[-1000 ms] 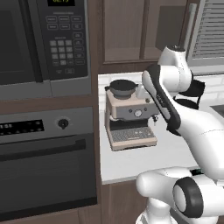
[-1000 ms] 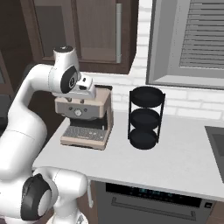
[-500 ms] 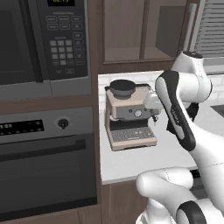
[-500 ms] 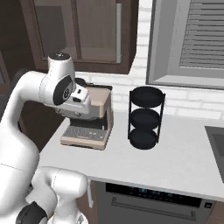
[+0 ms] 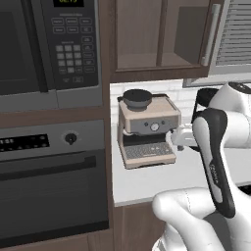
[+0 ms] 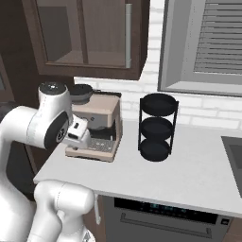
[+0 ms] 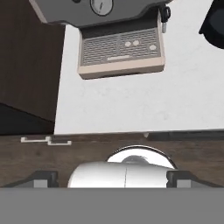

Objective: Navigate to the stand mixer.

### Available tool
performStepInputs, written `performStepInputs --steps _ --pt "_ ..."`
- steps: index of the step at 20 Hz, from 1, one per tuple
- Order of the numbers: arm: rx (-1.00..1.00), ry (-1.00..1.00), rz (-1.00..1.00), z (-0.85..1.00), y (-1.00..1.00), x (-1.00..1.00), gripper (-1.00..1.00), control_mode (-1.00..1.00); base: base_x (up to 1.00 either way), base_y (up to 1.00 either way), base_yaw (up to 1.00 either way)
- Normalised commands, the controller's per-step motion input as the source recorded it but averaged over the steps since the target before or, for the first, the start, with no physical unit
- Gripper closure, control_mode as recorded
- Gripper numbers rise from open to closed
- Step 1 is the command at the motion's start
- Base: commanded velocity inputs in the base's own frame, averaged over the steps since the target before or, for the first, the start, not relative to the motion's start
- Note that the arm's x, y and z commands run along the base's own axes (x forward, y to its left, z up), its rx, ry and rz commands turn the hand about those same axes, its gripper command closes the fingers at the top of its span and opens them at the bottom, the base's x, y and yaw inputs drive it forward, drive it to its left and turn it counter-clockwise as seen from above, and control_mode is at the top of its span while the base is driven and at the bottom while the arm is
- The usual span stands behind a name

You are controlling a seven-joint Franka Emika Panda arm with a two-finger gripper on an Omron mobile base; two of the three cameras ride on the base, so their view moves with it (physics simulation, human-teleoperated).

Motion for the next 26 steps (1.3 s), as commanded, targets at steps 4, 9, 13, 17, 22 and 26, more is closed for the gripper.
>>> performStepInputs --steps 4,9,13,17,22,26 --pt "0.00 0.00 0.00 0.00 0.00 0.00 -1.00 1.00 -0.70 0.00 0.00" --pt "0.00 0.00 0.00 0.00 0.00 0.00 -1.00 1.00 -1.00 0.02 -0.06" --pt "0.00 0.00 0.00 0.00 0.00 0.00 -1.00 1.00 -0.85 0.08 -0.26" --pt "0.00 0.00 0.00 0.00 0.00 0.00 -1.00 1.00 -0.09 0.00 -0.85" --pt "0.00 0.00 0.00 0.00 0.00 0.00 -1.00 1.00 0.00 0.00 -1.00" --pt "0.00 0.00 0.00 0.00 0.00 0.00 -1.00 1.00 0.00 0.03 -0.99"
